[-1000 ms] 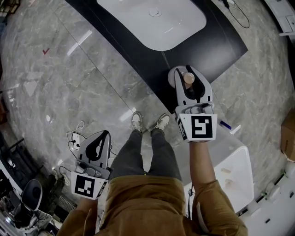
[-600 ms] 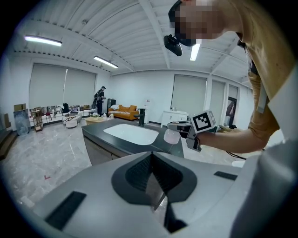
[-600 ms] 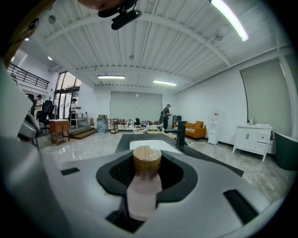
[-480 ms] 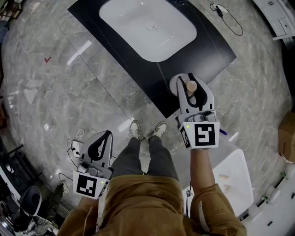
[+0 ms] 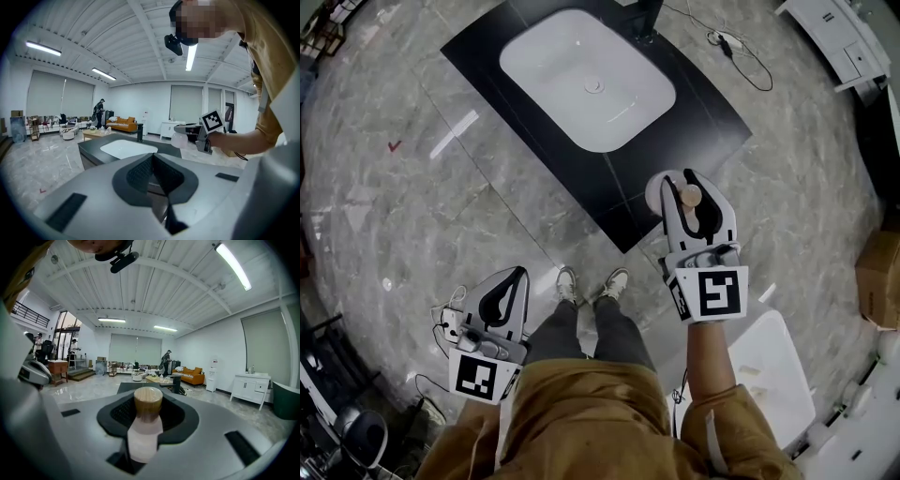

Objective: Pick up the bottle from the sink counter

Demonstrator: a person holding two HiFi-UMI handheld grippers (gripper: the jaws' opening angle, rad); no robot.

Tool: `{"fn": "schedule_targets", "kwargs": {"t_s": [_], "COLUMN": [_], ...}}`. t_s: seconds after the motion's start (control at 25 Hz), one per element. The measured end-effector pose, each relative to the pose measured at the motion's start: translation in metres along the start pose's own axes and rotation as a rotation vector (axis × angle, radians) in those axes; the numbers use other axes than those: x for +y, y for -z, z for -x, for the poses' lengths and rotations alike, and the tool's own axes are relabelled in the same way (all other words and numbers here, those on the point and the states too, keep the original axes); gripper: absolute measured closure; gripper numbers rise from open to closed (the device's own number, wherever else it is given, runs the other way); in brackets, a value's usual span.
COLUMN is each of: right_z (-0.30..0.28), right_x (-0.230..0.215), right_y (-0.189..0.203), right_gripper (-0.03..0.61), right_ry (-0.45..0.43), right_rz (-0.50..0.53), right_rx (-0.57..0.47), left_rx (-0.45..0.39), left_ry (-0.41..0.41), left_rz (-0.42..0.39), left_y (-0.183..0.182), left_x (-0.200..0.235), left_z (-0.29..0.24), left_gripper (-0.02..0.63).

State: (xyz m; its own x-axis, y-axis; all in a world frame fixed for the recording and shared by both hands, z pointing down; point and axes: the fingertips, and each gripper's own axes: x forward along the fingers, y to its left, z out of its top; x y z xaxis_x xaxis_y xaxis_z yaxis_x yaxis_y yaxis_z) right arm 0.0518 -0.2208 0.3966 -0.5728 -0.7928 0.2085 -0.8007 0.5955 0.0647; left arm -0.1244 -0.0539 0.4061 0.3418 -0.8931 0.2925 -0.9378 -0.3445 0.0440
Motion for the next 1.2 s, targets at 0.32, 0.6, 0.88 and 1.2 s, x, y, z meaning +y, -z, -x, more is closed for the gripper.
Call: {"fn": "schedule_targets", "kwargs": {"t_s": [0.32,0.6,0.88,1.2], "right_z": [0.015,0.027,0.038,0.058], "right_x": [-0.003,0.0,0.003,0.007], "right_y": [-0.025,-0.053,-0.073,-0.103], "right_gripper": [0.454,0.454,0.454,0.454], "right_ry": [-0.013,-0.039,-0.055,-0.078], "right_rz": [0.0,-0.004,0.001,0.002], "right_rx": [0.006,-0.001,-0.003,-0.015], "left_rx": [-0.06,-0.097,-0.15,-0.193], "left_ry": [0.007,0.013,0.021,0.024], "left_rz": [-0.012,-0.019,-0.031,-0.046], "left_y": [-0.027,-0.045,-0.07,-0.094], "left_x": [-0.002,0.0,0.002,0.002], "left_z": [-0.002,0.0,0.0,0.007], "left_gripper": [0.611,0.611,0.611,0.611]}}
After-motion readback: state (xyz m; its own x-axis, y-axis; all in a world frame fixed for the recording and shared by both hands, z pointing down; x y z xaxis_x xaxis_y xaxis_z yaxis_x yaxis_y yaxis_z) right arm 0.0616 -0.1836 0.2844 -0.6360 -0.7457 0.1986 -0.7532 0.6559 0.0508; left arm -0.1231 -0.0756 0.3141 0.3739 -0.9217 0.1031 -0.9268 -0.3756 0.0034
